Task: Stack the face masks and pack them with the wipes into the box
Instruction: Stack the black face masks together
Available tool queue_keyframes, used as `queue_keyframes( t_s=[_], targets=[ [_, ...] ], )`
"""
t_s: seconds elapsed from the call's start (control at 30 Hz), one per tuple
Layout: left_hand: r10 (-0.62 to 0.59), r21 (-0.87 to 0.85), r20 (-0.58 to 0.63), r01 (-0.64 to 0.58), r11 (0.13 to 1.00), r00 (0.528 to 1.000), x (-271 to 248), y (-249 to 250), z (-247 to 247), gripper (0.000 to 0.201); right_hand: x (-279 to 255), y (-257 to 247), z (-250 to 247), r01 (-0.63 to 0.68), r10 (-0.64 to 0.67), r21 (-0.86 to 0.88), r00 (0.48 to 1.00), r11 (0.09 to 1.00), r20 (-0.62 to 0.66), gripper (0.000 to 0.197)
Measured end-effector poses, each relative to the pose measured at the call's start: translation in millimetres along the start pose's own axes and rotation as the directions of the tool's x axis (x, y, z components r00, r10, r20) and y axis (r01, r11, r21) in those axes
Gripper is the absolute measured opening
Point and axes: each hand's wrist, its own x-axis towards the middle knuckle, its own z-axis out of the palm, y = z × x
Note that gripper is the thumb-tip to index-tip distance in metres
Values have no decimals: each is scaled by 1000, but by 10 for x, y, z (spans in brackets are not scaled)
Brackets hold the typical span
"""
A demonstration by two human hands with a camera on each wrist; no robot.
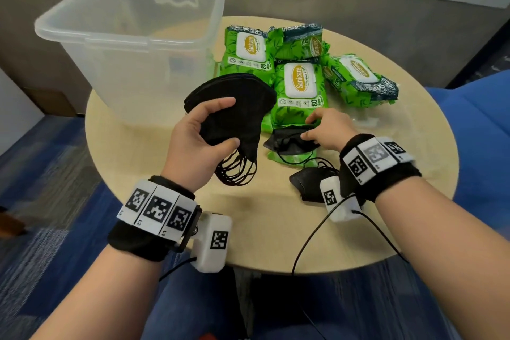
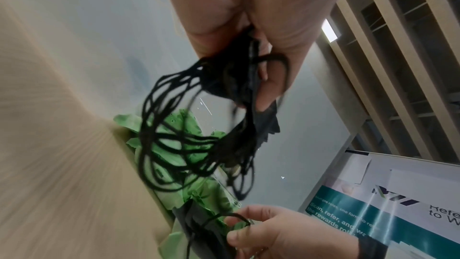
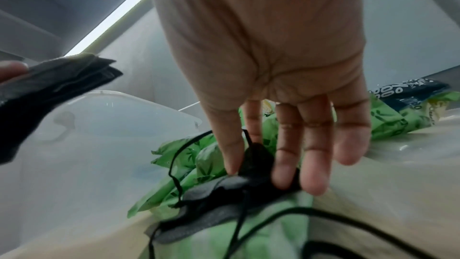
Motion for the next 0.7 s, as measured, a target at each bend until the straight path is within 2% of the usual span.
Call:
queue_keyframes(
  t_s=[0.17,0.27,0.33,0.37,0.43,0.5,0.53,0.57,0.6,0.63,0.67,0.7],
  targets=[
    [-67,-18,1,67,998,998,-15,-11,51,41,-71,89,-106,124,-117,81,990,989,-84,5],
    [-71,-45,-6,71,996,997,-7,-5,55,40,-241,126,-295,192,-164,218,976,957,-141,5],
    [-69,-51,-3,69,996,998,-4,-3,64,40,-425,152,-436,233,-200,307,970,923,-135,9],
    [-71,-54,-1,71,996,997,-3,-7,74,41,-527,169,-498,244,-231,330,970,912,-77,10],
    [-78,-55,8,78,995,997,-9,-8,110,42,-703,249,-582,216,-263,260,950,941,165,16],
    [-77,-49,24,78,996,997,-23,2,159,43,-822,345,-583,175,-166,22,876,984,453,22],
    [-76,-39,34,77,996,997,-33,8,183,43,-854,393,-563,156,-86,-85,837,984,541,24],
    [-74,-25,45,75,997,996,-43,17,202,43,-866,429,-542,132,-24,-152,827,979,562,25],
    [-73,-10,54,73,997,996,-55,25,222,43,-868,441,-532,106,6,-181,849,978,529,27],
    [-73,0,62,73,997,995,-67,33,236,42,-851,438,-522,86,2,-179,896,980,443,29],
    [-75,9,67,75,997,995,-78,40,247,42,-825,420,-506,79,-25,-162,949,984,313,30],
    [-79,18,70,78,997,994,-88,45,255,42,-798,392,-480,90,-64,-139,981,986,182,29]
  ],
)
